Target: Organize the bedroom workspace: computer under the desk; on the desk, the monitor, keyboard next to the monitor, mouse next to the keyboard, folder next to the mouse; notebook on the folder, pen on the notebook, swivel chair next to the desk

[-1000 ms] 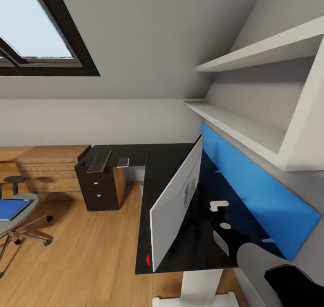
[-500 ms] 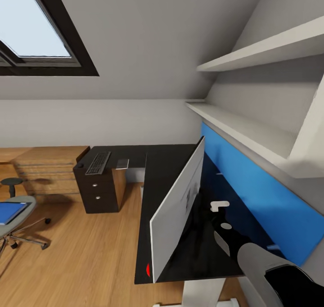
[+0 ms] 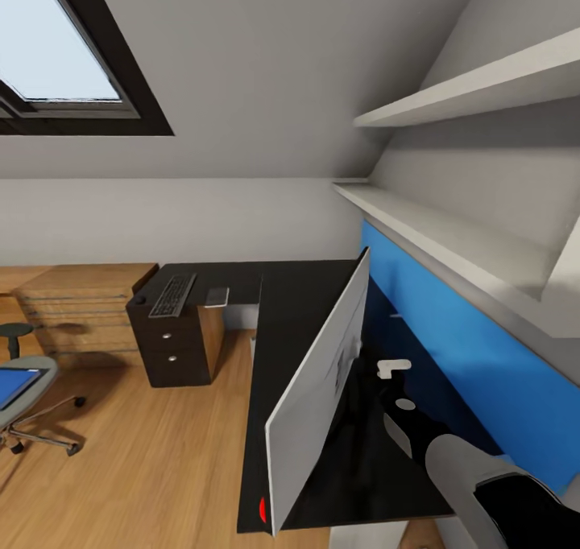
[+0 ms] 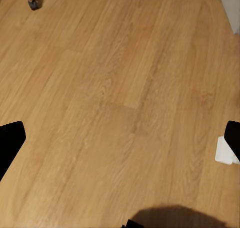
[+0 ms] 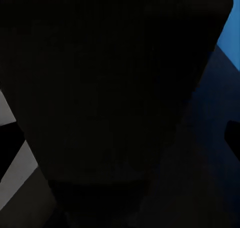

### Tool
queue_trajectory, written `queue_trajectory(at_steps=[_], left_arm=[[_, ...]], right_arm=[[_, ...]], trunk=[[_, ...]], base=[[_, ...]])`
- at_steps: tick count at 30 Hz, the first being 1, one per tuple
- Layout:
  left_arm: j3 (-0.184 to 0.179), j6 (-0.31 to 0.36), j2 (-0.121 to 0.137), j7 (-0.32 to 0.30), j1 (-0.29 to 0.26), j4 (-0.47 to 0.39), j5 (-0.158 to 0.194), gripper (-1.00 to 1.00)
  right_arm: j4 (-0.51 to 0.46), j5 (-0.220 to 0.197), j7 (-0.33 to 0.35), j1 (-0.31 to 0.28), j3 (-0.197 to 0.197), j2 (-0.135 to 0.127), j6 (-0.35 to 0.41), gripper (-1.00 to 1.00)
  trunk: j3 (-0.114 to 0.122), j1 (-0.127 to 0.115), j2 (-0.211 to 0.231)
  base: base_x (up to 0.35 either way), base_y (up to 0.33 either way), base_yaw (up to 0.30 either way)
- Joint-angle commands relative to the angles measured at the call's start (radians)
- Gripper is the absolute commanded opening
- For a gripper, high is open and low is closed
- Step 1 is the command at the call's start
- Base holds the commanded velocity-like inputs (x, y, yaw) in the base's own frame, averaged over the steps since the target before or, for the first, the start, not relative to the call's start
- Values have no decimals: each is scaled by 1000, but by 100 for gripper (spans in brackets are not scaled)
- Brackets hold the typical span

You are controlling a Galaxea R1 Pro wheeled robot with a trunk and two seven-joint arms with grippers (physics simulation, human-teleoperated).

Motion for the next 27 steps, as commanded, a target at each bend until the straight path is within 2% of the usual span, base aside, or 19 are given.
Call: queue_trajectory(at_steps=[1, 9, 10, 22, 27], left_arm=[[-7, -5, 1, 7, 0, -1, 10, 100], [-9, -5, 0, 7, 0, -1, 8, 100], [-9, -5, 0, 7, 0, -1, 8, 100], [-8, -6, 0, 7, 0, -14, 10, 100], [-6, -3, 1, 9, 0, -55, 25, 100]], right_arm=[[1, -10, -3, -1, 9, 0, -3, 100], [1, -10, -4, -1, 9, 0, -3, 100], [1, -10, -4, -1, 9, 0, -3, -100], [14, -11, -6, -1, 7, 0, 0, -100], [14, -11, -6, -1, 7, 0, 0, -100]], trunk=[[-2, 1, -2], [-2, 1, -2], [-2, 1, -2], [-2, 1, -2], [-17, 20, -37]], base=[[163, 0, 0], [42, 0, 0], [7, 0, 0], [1, 0, 0], [0, 0, 0]])
